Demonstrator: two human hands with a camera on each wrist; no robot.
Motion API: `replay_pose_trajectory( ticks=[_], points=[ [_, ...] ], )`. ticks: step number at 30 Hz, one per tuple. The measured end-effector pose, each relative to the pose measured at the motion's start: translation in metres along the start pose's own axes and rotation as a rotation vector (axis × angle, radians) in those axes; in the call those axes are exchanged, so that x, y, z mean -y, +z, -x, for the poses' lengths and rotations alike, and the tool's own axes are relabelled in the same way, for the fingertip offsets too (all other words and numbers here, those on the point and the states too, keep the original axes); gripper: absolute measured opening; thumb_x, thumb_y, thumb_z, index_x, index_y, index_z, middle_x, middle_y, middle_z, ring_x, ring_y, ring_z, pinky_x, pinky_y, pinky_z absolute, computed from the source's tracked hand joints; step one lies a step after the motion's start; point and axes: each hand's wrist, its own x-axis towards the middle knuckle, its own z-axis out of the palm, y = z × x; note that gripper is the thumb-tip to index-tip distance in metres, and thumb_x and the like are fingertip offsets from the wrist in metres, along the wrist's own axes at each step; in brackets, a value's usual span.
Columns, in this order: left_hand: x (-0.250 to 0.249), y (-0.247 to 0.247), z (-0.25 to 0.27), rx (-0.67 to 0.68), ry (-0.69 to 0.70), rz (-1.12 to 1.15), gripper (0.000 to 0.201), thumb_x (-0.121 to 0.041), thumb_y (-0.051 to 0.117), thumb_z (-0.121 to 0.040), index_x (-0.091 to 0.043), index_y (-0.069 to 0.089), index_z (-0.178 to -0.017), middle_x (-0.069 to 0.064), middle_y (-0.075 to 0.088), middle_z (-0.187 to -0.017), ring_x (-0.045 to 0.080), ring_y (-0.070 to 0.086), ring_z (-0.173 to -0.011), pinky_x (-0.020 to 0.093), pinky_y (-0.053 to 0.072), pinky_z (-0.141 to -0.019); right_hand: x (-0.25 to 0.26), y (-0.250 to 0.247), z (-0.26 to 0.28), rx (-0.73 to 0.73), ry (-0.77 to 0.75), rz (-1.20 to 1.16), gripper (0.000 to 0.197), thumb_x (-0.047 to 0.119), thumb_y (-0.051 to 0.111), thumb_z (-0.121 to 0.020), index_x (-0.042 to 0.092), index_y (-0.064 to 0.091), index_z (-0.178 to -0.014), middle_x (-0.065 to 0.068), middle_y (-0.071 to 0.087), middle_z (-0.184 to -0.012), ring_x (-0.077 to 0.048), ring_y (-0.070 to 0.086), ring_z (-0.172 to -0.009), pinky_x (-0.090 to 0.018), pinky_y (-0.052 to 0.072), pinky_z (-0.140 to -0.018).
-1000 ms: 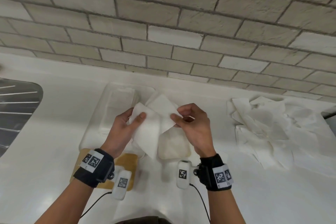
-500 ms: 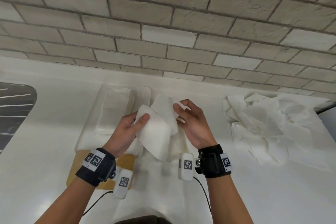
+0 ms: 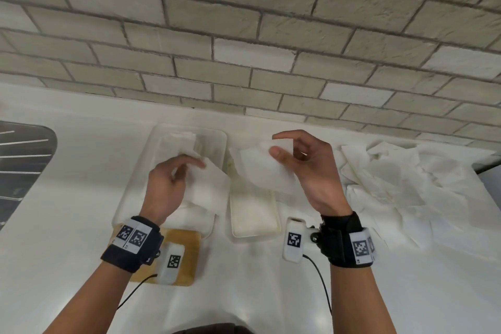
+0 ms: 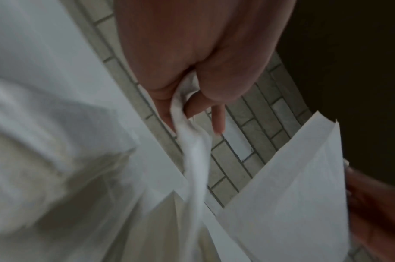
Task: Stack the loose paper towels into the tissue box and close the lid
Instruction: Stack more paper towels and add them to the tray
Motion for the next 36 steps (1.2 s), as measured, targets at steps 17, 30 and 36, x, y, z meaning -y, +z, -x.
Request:
replay_pose_trajectory(
  ticks=[17,30,36],
  points=[
    [-0.068,0.043,-0.005,0.183,-0.008,0.353,0.043,-0.037,0.074,-0.101,-0.025,0.066,-0.061,-0.015,0.062,-0.071,0.007,0.058,-0.076,0.032,0.048,-0.078,-0.059,0.036,0.028,-0.202,0.252,-0.216,0.034,0.049,0.08,-0.096,0.015,0.074,-0.094,-0.005,0.075,-0.092,-0.03,0.068,-0.088,-0.054,0.052,-0.084],
    [-0.042,0.05,0.007,0.331,-0.368,0.473,0.051,-0.059,0.063,-0.088,-0.028,0.078,-0.126,-0.006,0.07,-0.139,0.015,0.06,-0.136,0.046,0.036,-0.124,0.007,0.022,0.04,-0.116,0.103,-0.307,0.017,0.011,0.07,-0.104,0.009,0.059,-0.117,-0.016,0.08,-0.112,-0.032,0.077,-0.095,-0.049,0.065,-0.083],
    [-0.05,0.048,0.007,0.246,-0.42,0.604,0.049,-0.063,0.066,-0.095,-0.032,0.072,-0.132,-0.005,0.064,-0.148,0.017,0.054,-0.144,0.051,0.032,-0.126,-0.035,0.047,0.038,-0.243,0.157,-0.056,0.017,0.023,0.075,-0.102,0.023,0.066,-0.116,-0.004,0.08,-0.103,-0.03,0.077,-0.099,-0.061,0.061,-0.089]
  ],
)
